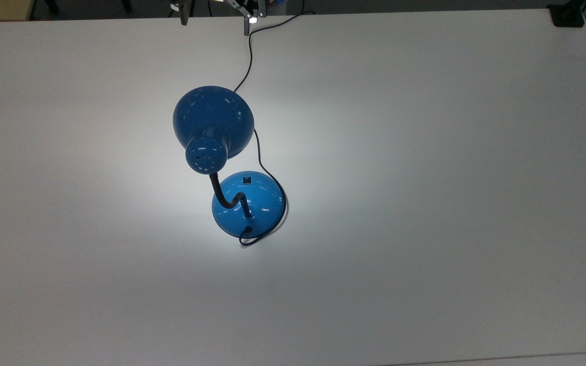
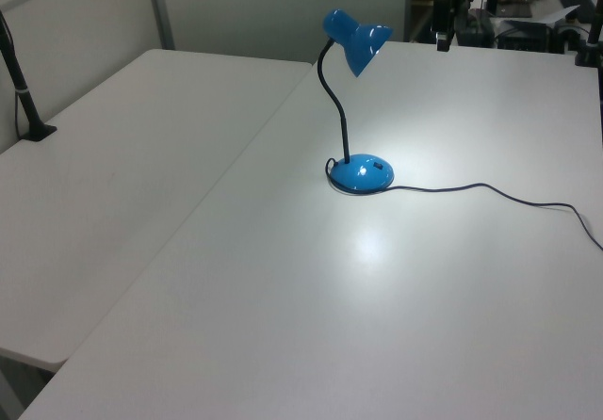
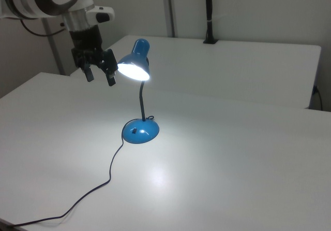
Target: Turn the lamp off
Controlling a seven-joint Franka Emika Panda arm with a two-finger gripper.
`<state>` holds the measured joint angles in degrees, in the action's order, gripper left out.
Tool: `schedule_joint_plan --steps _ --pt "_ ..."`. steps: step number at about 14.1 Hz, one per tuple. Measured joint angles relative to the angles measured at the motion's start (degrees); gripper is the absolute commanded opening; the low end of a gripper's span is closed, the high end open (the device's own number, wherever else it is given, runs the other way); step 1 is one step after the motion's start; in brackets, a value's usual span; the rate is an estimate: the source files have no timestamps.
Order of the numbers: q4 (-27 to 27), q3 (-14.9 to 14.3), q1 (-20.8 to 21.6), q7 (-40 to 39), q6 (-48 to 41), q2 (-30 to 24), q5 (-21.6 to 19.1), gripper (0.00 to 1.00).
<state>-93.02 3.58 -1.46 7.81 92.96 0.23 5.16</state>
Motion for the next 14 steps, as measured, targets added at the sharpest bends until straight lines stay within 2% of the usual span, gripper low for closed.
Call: schedule_joint_plan --steps 4,7,9,10,14 --pt "0.0 0.0 0.0 -0.1 0.0 0.0 0.0 0.99" --pt "-0.1 0.0 0.0 -1.3 0.0 0.0 0.0 0.46" --pt "-0.2 0.0 0.1 -2.8 0.0 0.0 0.0 0.2" --pt "-0.2 0.0 0.1 -3.1 0.0 0.1 0.0 0.11" --pt "-0.3 0.1 0.1 -3.3 0.0 0.2 -0.1 0.04"
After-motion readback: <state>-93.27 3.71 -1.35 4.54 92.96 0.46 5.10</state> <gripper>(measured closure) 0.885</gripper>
